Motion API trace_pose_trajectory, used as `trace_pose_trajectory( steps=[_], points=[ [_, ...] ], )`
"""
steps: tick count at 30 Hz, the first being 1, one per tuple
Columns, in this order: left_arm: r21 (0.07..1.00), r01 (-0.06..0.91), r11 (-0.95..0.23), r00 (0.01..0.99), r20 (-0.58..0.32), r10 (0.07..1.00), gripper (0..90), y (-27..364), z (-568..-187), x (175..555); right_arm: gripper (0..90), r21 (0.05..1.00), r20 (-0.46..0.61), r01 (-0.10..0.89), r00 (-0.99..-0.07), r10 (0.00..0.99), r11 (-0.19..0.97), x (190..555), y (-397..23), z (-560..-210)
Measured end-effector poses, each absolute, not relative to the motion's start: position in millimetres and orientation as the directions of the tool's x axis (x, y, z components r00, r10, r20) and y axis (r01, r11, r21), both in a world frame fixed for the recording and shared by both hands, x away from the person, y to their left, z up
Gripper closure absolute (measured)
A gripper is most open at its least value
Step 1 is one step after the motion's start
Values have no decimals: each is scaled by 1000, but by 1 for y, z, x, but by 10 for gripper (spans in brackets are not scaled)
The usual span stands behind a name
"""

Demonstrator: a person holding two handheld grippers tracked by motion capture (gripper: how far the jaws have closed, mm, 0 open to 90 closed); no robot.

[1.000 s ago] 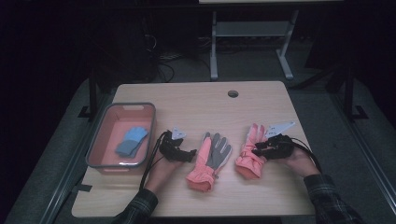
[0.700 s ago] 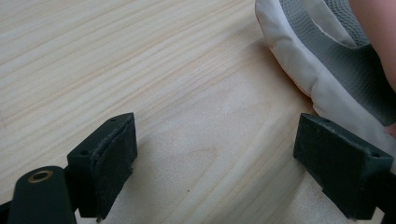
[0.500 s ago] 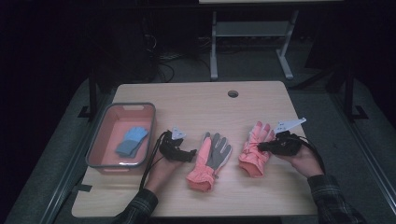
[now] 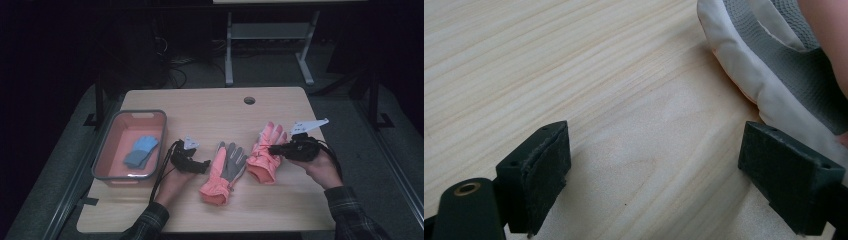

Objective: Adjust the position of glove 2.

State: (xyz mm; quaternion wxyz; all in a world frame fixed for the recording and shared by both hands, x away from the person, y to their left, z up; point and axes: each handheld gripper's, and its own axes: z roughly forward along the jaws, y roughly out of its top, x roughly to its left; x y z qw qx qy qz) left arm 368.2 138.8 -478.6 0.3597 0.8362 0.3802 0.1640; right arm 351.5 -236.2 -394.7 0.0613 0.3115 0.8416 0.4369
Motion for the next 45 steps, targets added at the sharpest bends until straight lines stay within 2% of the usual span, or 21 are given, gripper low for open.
trace_pose_trajectory(
  steps=[6,20,38,41,45],
  points=[
    [722,518,-458,660,4,751,128,139,-478,368,876,778,174,456,-817,550,432,350,-204,-384],
    [721,515,-463,662,9,749,128,139,-478,368,874,773,168,421,-857,487,474,348,-136,-383],
    [721,514,-464,663,8,748,128,140,-478,368,868,707,143,444,-852,503,551,342,-103,-417],
    [725,516,-457,661,3,751,128,139,-479,368,853,710,153,449,-850,503,543,342,-103,-418],
    [724,516,-458,662,3,750,128,139,-479,368,722,728,161,441,-854,494,526,342,-108,-414]
  ],
)
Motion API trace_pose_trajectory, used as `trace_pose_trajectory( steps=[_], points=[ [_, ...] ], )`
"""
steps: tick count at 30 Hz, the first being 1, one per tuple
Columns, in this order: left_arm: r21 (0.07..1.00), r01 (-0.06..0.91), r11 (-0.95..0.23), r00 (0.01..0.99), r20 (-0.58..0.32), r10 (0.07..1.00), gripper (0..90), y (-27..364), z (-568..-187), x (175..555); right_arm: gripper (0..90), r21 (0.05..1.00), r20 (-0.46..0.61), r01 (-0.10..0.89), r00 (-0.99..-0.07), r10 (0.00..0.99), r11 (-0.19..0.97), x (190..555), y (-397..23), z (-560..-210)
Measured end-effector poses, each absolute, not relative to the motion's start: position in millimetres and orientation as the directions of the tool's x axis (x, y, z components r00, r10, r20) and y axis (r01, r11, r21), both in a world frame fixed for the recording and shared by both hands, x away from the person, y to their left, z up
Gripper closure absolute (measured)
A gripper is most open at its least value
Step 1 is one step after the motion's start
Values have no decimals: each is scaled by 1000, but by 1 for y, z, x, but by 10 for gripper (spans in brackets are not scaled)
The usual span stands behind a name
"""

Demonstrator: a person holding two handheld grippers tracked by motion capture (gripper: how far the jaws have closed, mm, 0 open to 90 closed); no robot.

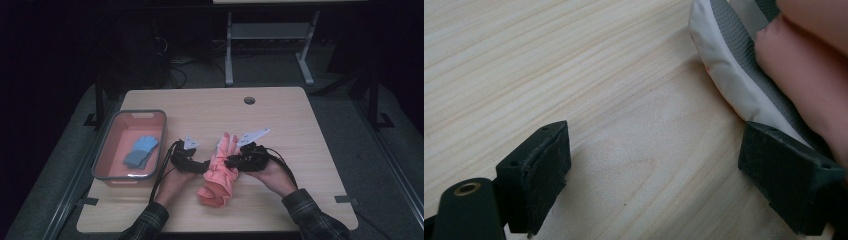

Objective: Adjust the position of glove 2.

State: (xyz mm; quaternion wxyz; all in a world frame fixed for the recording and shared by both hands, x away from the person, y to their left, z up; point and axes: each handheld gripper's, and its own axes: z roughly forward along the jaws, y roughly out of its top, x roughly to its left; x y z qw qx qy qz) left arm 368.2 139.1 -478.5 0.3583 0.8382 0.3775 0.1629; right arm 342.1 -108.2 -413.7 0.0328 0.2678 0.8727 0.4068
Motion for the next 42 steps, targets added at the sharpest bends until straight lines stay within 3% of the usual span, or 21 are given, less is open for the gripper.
trace_pose_trajectory(
  steps=[9,15,22,25,29,35,38,42],
  points=[
    [724,511,-464,669,4,743,127,139,-479,368,394,783,131,389,-866,483,485,338,-113,-403],
    [714,520,-469,661,12,750,134,138,-475,370,347,796,127,381,-865,486,470,337,-119,-397],
    [751,506,-424,650,-9,760,140,133,-443,369,338,815,133,383,-854,503,435,338,-130,-393],
    [756,502,-420,652,-12,758,144,131,-430,371,381,818,140,392,-845,516,421,337,-137,-391],
    [756,512,-408,653,-34,757,245,135,-413,373,558,812,142,404,-837,528,421,336,-153,-390],
    [732,558,-391,668,-117,735,720,144,-399,372,875,776,126,435,-817,563,457,333,-177,-400],
    [706,572,-417,681,-124,722,893,140,-404,374,900,747,106,441,-818,566,498,330,-186,-409],
    [659,585,-472,708,-131,694,896,124,-420,380,899,731,99,448,-816,569,515,322,-198,-417]
  ],
)
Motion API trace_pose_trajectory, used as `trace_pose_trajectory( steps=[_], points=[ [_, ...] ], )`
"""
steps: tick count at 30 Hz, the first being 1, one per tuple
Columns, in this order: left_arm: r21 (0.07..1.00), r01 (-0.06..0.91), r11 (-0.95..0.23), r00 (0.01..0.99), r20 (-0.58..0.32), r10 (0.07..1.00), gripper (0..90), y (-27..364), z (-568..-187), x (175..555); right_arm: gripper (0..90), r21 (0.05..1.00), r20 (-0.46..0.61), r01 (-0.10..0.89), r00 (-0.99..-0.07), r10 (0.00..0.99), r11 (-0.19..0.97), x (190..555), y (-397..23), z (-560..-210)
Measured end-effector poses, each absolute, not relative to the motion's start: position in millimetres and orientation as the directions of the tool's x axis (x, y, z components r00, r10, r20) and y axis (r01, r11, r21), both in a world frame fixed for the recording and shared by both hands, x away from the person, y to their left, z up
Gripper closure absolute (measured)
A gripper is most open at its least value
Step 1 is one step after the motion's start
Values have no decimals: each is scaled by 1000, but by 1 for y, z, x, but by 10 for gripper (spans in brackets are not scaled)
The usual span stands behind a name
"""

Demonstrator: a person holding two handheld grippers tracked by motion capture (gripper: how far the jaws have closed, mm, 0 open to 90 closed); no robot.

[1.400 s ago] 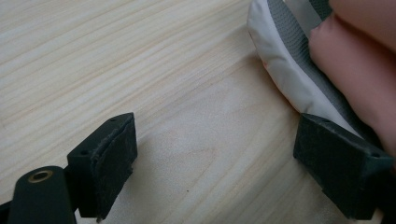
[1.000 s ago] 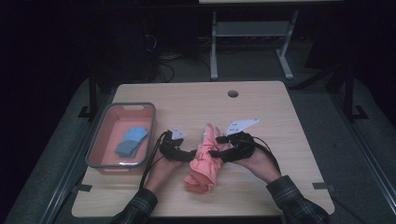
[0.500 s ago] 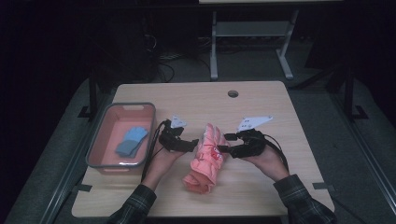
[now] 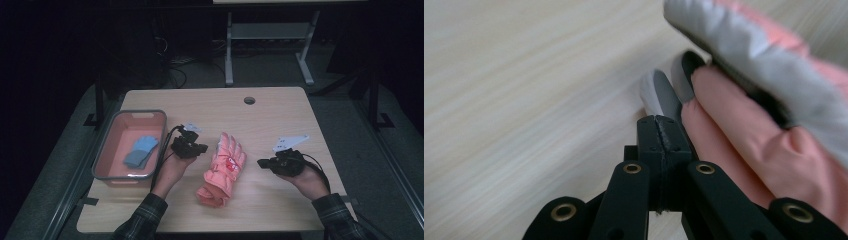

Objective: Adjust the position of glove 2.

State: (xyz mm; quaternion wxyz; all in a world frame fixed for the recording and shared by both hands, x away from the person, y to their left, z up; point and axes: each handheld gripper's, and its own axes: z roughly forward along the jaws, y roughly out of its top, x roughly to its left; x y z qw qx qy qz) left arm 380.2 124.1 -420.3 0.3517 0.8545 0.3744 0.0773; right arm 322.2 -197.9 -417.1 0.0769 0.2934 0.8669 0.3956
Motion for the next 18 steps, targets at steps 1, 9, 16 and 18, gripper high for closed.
trace_pose_trajectory(
  steps=[1,9,16,18],
  points=[
    [648,587,-485,717,-137,684,897,120,-424,382,898,734,97,446,-815,571,512,320,-201,-418],
    [633,563,-532,766,-157,623,896,90,-437,391,862,719,105,461,-812,574,521,313,-216,-428],
    [643,521,-562,813,-172,556,896,69,-439,398,862,707,107,443,-838,535,551,307,-206,-431],
    [642,501,-580,825,-150,545,895,67,-436,400,856,705,107,439,-843,528,557,307,-204,-431]
  ],
)
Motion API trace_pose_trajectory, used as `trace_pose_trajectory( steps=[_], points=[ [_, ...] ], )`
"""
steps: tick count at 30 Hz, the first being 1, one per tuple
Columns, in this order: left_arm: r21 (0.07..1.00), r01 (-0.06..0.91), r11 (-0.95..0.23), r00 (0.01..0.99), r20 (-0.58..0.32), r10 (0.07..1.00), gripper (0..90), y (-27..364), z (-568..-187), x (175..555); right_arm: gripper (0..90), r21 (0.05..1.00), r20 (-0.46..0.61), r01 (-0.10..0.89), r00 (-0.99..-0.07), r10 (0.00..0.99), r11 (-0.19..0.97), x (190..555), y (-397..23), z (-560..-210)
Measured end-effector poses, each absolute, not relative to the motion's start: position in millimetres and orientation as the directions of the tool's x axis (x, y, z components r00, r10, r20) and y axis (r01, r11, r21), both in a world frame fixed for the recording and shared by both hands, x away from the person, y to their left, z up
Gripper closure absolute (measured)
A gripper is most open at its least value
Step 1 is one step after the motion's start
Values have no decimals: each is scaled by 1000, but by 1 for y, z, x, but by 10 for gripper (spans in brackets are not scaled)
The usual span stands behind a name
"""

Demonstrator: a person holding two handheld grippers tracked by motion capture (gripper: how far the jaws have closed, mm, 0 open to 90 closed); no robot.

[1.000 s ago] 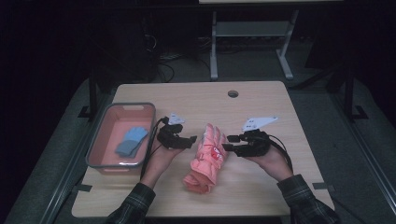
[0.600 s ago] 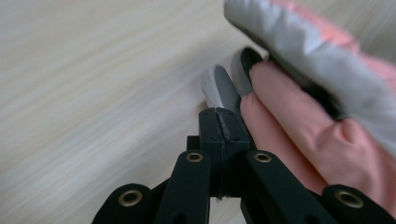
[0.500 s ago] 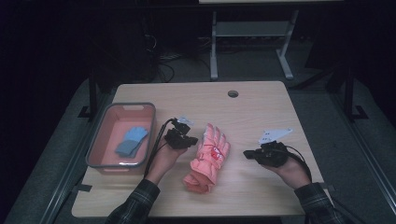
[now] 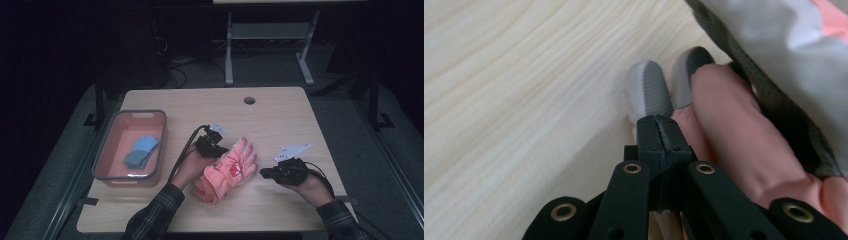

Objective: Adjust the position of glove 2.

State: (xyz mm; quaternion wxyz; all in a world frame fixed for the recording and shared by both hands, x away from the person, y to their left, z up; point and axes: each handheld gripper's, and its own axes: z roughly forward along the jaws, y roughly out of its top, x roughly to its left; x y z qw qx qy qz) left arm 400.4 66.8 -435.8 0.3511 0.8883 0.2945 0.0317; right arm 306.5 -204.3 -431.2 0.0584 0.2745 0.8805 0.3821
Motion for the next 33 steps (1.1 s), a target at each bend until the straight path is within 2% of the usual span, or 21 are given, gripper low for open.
trace_pose_trajectory(
  steps=[2,6,9,16,20,23,29,33],
  points=[
    [651,507,-565,816,-150,559,874,71,-429,403,806,708,106,435,-845,524,557,306,-205,-432],
    [672,509,-538,802,-143,579,790,87,-409,403,591,716,105,453,-822,560,530,309,-210,-434],
    [674,494,-550,810,-126,573,645,98,-392,394,433,721,90,464,-799,594,515,311,-214,-436],
    [692,455,-561,839,-122,530,354,106,-363,362,246,690,71,514,-749,659,509,318,-218,-444],
    [686,430,-587,859,-112,499,229,99,-356,344,175,678,75,537,-730,679,502,320,-222,-451],
    [677,414,-609,871,-98,482,156,89,-358,333,155,665,71,549,-721,689,506,317,-229,-456],
    [632,379,-676,895,-64,442,141,70,-373,320,143,641,59,569,-707,705,516,315,-238,-463],
    [596,390,-702,890,-49,453,132,68,-390,321,143,637,49,569,-703,709,520,317,-239,-465]
  ],
)
